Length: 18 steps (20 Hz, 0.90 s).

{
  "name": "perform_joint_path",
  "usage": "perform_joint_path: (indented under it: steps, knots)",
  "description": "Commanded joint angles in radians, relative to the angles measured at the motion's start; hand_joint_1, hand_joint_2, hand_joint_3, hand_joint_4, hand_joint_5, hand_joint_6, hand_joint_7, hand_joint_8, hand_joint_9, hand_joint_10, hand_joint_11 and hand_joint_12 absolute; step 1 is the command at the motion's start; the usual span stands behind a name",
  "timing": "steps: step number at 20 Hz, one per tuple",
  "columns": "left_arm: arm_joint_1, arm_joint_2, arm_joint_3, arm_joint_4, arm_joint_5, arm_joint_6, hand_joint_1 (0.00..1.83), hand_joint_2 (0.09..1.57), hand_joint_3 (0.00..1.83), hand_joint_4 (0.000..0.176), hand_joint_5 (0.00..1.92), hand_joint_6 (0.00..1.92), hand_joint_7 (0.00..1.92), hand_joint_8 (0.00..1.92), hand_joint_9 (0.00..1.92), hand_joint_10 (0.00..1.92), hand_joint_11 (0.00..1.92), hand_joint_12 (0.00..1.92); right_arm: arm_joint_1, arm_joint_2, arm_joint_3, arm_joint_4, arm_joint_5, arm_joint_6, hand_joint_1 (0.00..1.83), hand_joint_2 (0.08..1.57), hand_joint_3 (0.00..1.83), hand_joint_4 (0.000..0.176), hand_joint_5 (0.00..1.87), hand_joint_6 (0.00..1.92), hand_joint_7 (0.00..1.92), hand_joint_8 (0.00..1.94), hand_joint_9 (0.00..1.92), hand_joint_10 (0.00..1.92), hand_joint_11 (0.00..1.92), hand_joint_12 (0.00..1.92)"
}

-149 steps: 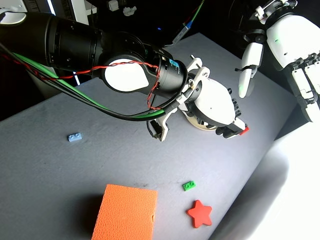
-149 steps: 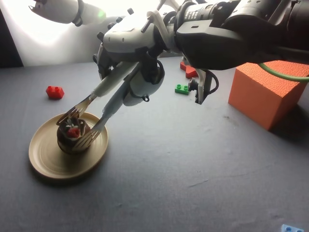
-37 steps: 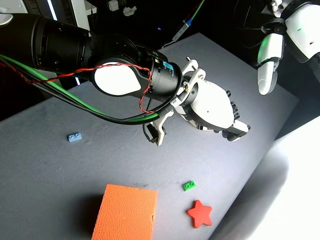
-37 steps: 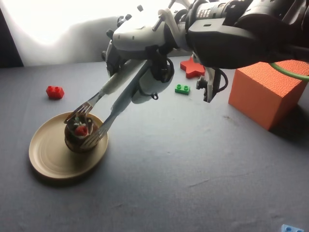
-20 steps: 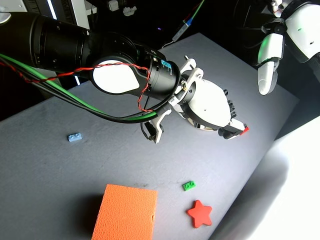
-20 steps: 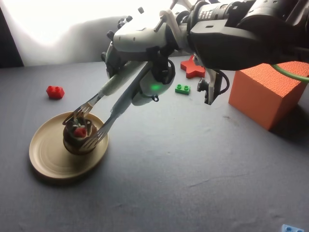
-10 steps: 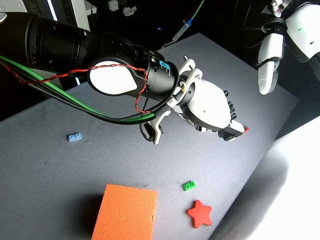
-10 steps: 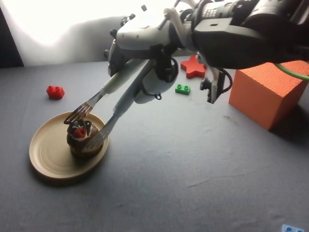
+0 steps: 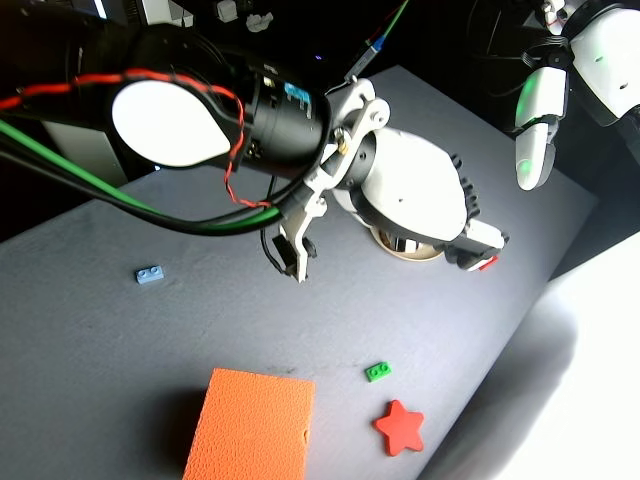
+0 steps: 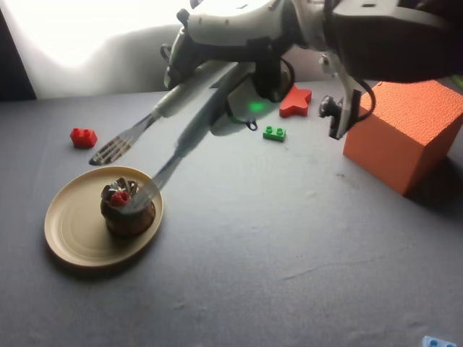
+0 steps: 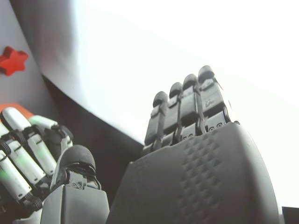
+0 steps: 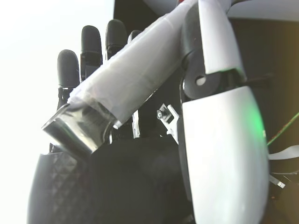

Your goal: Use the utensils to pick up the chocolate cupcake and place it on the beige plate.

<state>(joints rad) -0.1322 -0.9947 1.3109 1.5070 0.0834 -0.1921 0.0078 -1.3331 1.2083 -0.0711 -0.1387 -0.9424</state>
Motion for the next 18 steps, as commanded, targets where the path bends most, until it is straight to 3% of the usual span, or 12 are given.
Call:
perform_joint_path:
  steps: [1,11,16,18]
  knots:
    - [-0.016,0.006,0.004,0.012,-0.003,0.001,0.0,1.12,0.0,0.0,0.04,0.0,0.01,0.0,0.0,0.0,0.0,0.0,0.018,0.02,-0.01,0.002,0.116,0.005,1.06,1.1,0.0,0.0,0.77,0.08,0.8,0.01,0.59,0.21,0.04,1.37]
    - [-0.016,0.006,0.005,0.012,-0.004,0.001,0.0,1.12,0.0,0.0,0.04,0.0,0.0,0.0,0.0,0.0,0.0,0.0,-0.046,0.219,-0.216,-0.001,0.143,0.035,1.05,1.1,0.0,0.0,0.79,0.05,0.8,0.02,0.63,0.22,0.08,1.35]
    - [-0.016,0.006,0.004,0.012,0.0,0.001,0.0,1.12,0.0,0.0,0.05,0.01,0.02,0.01,0.0,0.0,0.0,0.0,-0.166,0.284,-0.267,0.0,0.303,0.039,1.04,1.12,0.01,0.0,0.77,0.03,0.76,0.0,0.6,0.21,0.09,1.33]
    - [-0.016,0.006,0.004,0.012,-0.001,0.001,0.0,1.12,0.0,0.0,0.04,0.0,0.01,0.0,0.0,0.0,0.0,0.0,-0.221,0.294,-0.268,0.036,0.373,0.039,1.06,1.1,0.0,0.0,0.84,0.06,0.81,0.02,0.63,0.23,0.11,1.34]
